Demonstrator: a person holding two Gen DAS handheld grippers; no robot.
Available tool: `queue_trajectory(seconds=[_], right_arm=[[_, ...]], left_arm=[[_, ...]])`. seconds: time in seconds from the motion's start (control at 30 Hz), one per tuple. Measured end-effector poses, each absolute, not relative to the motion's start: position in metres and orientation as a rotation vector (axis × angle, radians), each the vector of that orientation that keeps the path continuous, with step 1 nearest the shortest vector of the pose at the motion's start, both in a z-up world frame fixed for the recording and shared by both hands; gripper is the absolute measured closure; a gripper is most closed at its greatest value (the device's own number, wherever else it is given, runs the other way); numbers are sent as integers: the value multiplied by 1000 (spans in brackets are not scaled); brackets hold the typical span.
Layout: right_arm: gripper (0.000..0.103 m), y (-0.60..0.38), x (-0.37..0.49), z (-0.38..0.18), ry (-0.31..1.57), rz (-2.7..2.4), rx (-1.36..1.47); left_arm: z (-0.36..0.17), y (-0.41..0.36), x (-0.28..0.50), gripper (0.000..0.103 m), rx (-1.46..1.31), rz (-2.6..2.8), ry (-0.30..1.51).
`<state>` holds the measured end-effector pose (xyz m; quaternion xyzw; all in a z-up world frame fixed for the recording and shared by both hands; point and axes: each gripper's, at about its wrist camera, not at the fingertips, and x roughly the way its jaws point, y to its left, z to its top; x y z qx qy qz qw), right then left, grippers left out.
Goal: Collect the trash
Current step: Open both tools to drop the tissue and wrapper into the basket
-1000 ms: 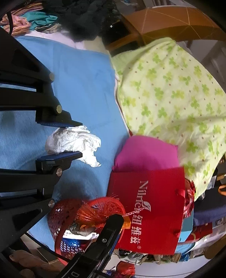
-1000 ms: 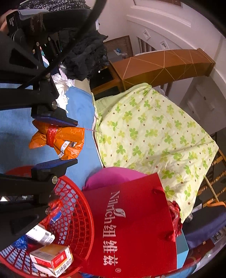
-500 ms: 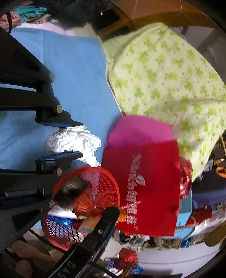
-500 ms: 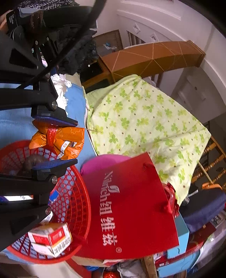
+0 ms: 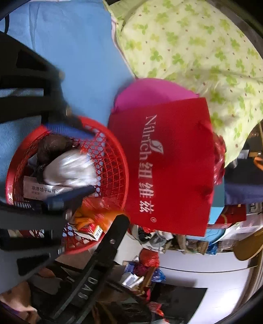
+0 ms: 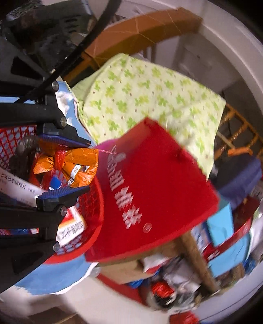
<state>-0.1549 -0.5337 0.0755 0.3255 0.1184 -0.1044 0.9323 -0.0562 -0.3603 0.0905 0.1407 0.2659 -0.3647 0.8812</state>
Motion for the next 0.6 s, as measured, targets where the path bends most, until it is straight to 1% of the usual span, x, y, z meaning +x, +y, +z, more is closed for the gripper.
queue_trajectory(seconds=[0.03,0.07,0.1,0.13,0.33,0.6], right_arm=[[52,-536,-155,73,251,-211,685],[39,-539,-155,72,261,-219,699],[34,-541,-156,71,261,-227,705],[33,-541,-157,71,252,-230,701],[33,-537,-161,72,230,-242,674],[33,-525,-161,77,201,-269,633]], left_arm=[[89,-360,-59,37,299,-753,546],[89,-359,-61,37,300,-753,542],[89,-357,-62,37,299,-751,542],[90,-354,-63,36,298,-743,544],[97,-322,-65,28,270,-673,542],[106,-288,-76,25,299,-566,508]])
